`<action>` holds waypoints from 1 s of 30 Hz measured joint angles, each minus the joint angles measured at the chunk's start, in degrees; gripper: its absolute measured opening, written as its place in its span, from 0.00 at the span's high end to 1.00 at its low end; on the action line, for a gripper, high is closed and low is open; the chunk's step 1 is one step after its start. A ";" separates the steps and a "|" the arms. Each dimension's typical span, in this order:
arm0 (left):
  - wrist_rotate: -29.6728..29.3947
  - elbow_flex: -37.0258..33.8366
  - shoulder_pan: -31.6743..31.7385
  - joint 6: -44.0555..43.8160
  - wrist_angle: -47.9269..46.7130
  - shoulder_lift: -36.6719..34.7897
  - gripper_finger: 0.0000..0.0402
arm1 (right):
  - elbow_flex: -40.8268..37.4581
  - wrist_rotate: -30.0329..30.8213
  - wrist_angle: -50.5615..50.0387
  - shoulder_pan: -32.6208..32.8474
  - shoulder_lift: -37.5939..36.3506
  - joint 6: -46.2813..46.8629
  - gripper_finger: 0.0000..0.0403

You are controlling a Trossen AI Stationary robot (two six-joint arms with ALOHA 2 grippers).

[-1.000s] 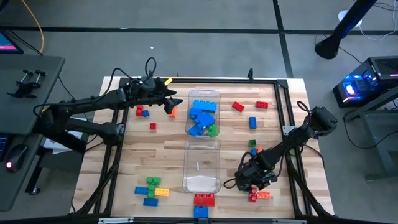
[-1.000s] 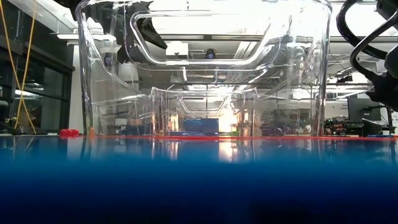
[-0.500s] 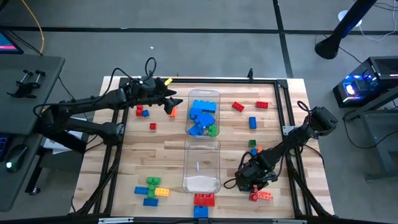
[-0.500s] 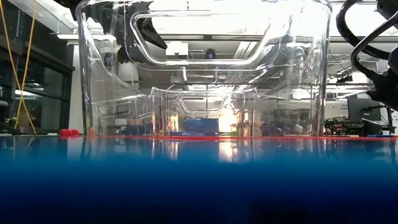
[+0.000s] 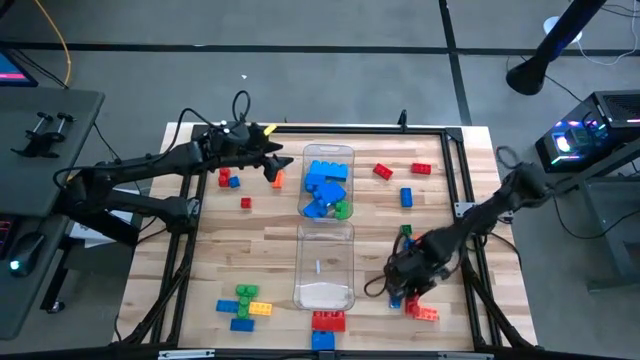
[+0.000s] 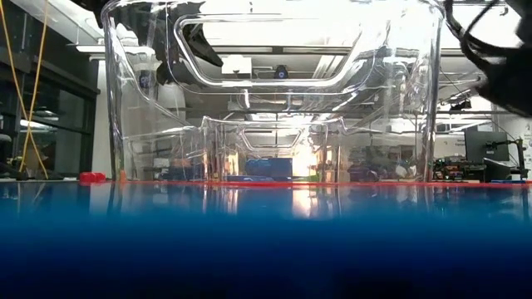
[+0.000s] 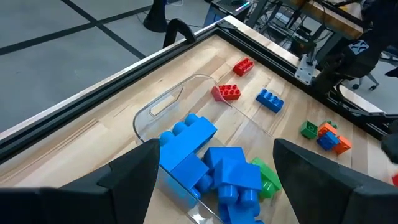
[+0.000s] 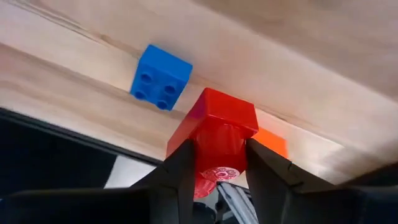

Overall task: Sort blocks by size
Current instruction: Put the large red game piece in the top transparent bin, then put the large green game piece in the top transparent bin

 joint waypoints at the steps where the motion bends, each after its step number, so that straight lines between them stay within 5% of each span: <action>1: -0.02 0.00 0.00 0.00 0.02 0.00 0.26 | 0.00 0.25 -1.72 -0.86 -1.77 -1.28 0.73; 7: 0.01 0.01 0.02 -1.26 0.04 0.00 0.26 | -0.03 10.76 -6.39 -10.44 -13.32 -9.87 0.73; 12: 0.02 0.02 -0.06 -3.27 0.00 0.00 0.26 | -0.03 20.81 11.19 -25.70 -17.37 -25.75 0.73; 16: 0.03 0.02 -0.07 -5.92 -0.01 0.00 0.26 | 0.05 20.31 29.15 -36.96 -14.86 -35.74 0.73; 22: 2.37 0.02 -0.42 -9.40 0.09 0.00 0.26 | -0.07 16.08 35.07 -45.85 -4.86 -43.37 0.72; 30: 8.89 0.04 -2.13 -9.70 0.12 -3.48 0.26 | 4.58 9.82 40.01 -46.92 2.10 -51.27 0.45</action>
